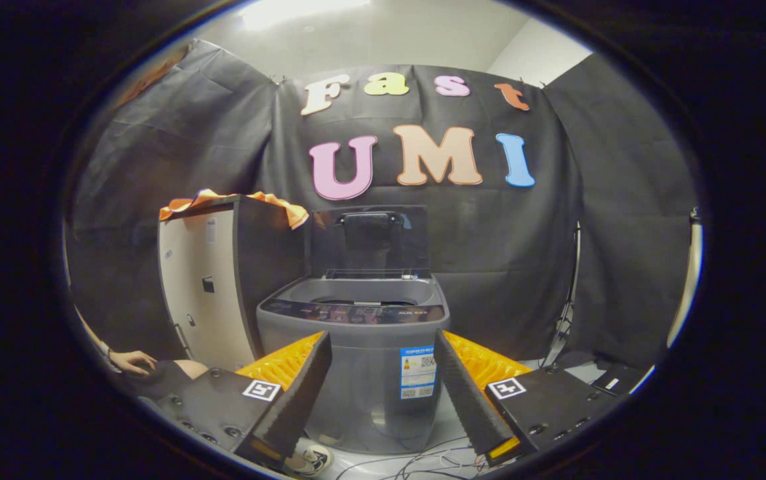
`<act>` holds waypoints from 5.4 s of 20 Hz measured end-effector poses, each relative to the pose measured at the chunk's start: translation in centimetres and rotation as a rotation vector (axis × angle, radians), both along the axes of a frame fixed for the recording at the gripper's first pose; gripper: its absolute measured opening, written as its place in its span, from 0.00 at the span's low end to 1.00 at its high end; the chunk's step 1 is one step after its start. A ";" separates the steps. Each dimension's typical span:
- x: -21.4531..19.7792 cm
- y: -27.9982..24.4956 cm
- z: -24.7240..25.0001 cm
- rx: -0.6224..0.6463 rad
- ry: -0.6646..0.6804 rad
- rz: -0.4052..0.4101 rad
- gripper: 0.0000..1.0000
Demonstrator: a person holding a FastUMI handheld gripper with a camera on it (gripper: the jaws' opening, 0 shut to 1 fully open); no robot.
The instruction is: Put the clothes into the washing machine and then close the washing machine lid.
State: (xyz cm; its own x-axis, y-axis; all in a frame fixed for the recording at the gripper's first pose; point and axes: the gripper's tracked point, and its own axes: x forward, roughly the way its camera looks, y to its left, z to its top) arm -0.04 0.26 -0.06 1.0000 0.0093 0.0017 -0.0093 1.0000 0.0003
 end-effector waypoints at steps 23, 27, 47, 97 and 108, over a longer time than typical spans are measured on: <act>16.6 16.5 22.1 0.054 -0.143 0.378 0.96; 20.9 22.4 25.1 0.058 -0.108 0.462 0.97; 35.1 35.5 17.6 -0.058 0.278 0.620 0.65; 50.3 8.1 18.1 -0.029 0.200 -0.040 1.00; 45.4 8.3 18.1 -0.040 0.186 -0.052 1.00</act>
State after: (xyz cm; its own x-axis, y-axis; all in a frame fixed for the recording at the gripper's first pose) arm 45.41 8.57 18.01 0.9822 -0.0463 -0.1821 0.0392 0.9983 -0.0423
